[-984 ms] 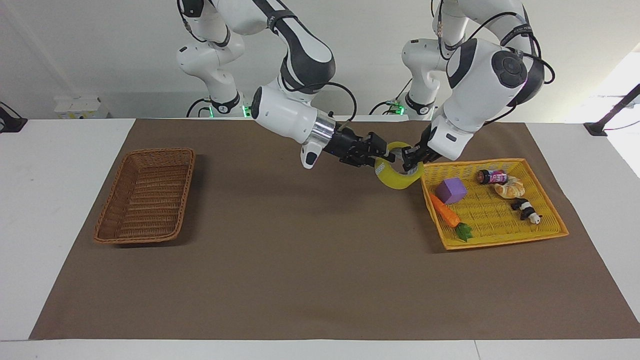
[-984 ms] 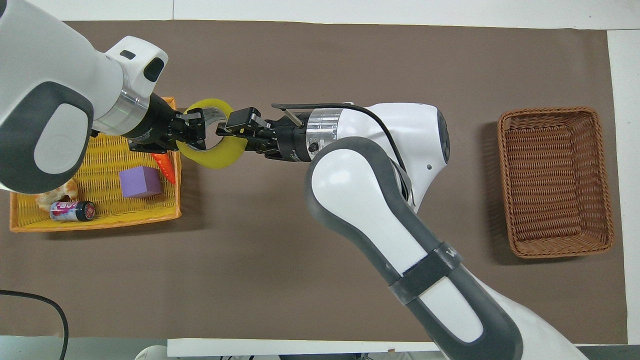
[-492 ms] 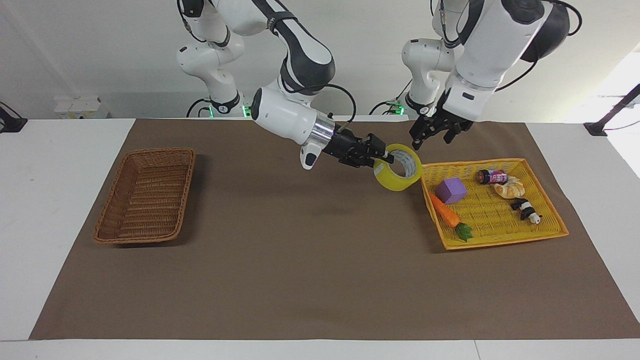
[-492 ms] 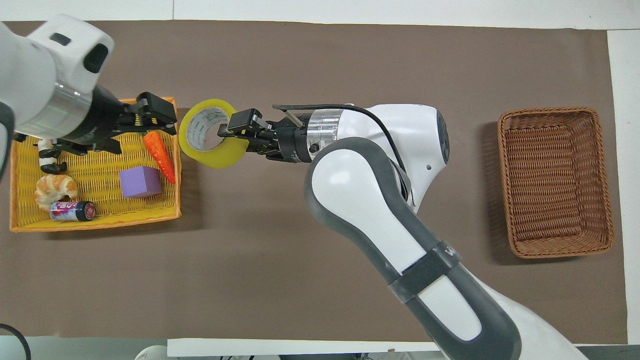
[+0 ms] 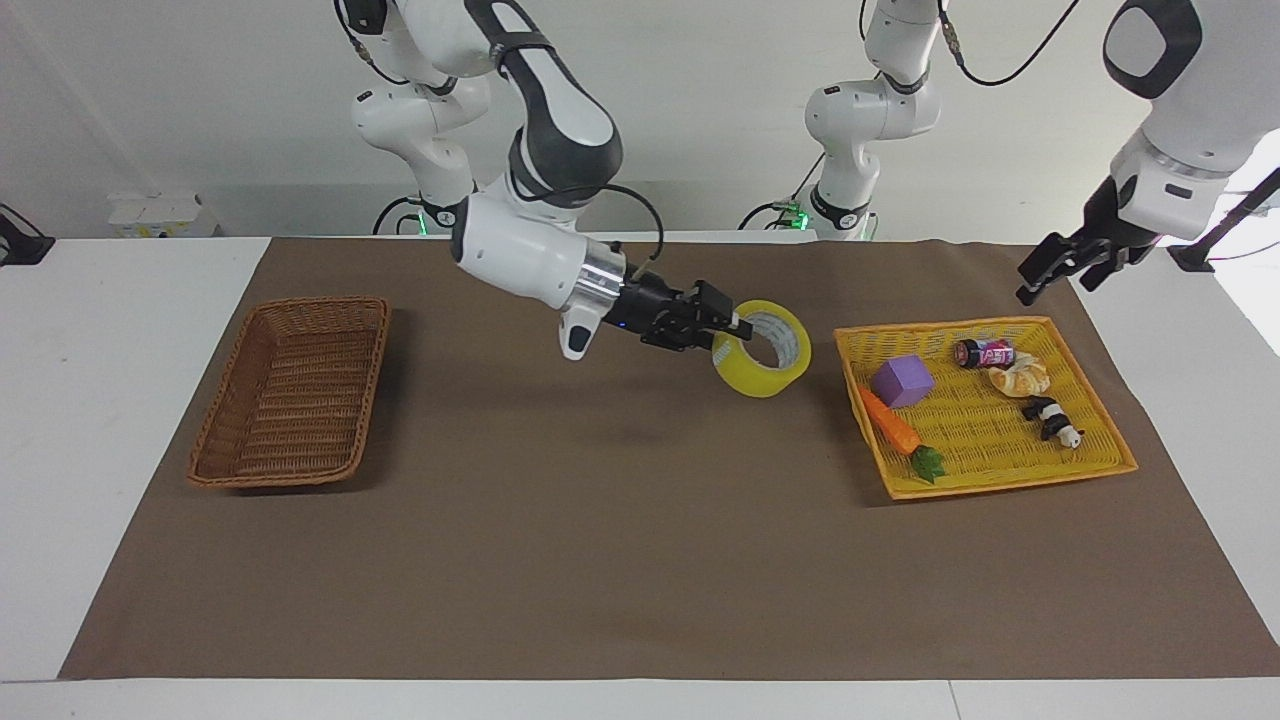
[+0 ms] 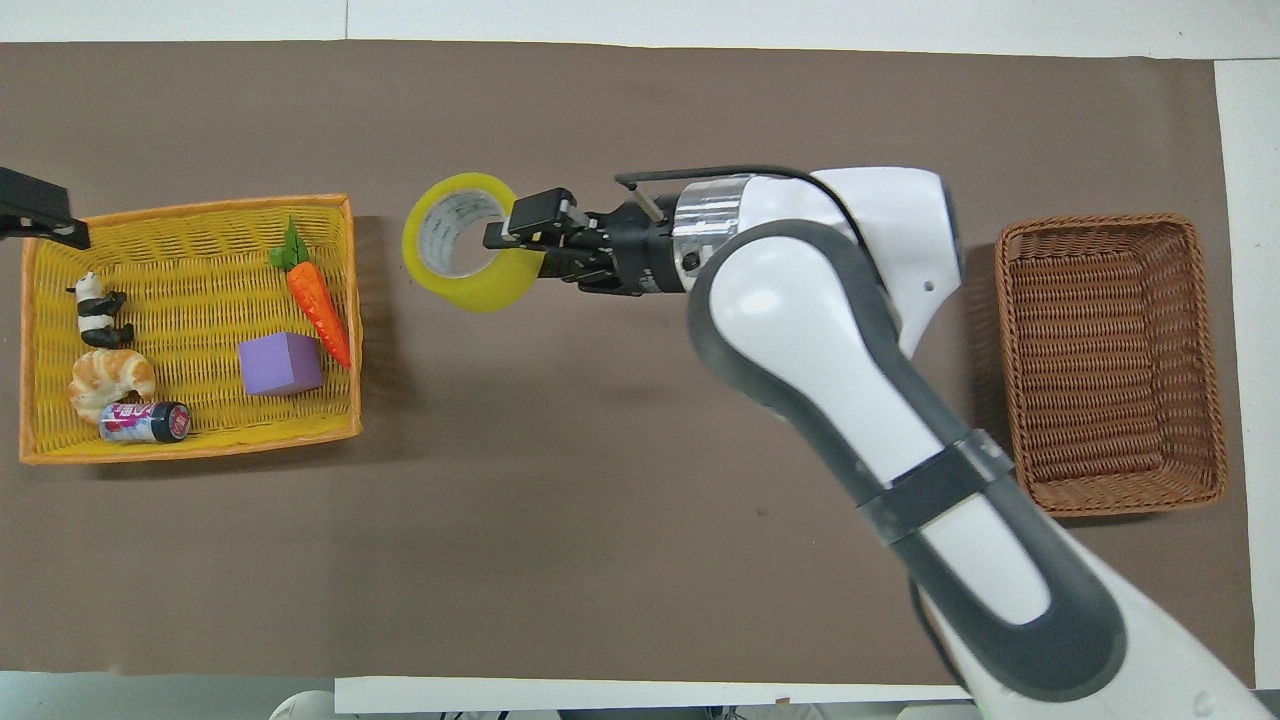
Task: Move tape to another basket
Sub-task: 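Carry the tape with the right gripper into the wicker basket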
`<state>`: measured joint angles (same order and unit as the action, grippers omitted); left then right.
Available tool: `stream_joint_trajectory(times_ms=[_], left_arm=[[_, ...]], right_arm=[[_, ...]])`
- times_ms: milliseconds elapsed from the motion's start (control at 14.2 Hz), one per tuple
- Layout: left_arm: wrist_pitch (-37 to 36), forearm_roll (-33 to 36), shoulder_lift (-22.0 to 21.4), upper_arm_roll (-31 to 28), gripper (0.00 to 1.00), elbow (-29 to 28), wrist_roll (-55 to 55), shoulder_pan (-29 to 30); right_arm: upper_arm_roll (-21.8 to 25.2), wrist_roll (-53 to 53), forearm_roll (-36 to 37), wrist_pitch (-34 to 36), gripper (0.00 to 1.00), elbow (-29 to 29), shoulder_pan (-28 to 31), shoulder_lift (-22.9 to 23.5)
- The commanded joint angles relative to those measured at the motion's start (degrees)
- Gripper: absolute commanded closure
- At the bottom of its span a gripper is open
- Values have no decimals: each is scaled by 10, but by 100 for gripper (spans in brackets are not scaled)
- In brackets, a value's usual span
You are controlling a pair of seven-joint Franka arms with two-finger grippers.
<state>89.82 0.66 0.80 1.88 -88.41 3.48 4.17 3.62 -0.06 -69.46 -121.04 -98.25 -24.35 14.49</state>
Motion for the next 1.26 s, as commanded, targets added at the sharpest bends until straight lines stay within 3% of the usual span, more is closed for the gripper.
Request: stream_joint_trajectory(times_ms=[0,141,351,492,703,914,1195], left_arm=[[-10,14,-16,3,0,-11,-23,15],[-8,16,-15,1,0,-11,-24,15],[-22,16,-18,1,0,-13,-23,14],[-43,16,-21,1,0,-14,-23,13],[-49,16,-22,1,0,-14,-29,12],[-50,16,-22,2,0,-15,-29,7],[-46,9,-22,6,0,-17,-31,5]], right_arm=[[-6,-60,37,134,99,-8,124,-32],[-5,-106,47,225,99,-8,216,-34],[-4,-164,125,322,99,-8,338,-37],[-5,-222,208,363,100,-7,415,-38],[-5,-304,259,422,100,-6,507,-14],[-5,-388,308,427,100,-8,557,27],[-5,-410,355,381,100,-52,576,34]])
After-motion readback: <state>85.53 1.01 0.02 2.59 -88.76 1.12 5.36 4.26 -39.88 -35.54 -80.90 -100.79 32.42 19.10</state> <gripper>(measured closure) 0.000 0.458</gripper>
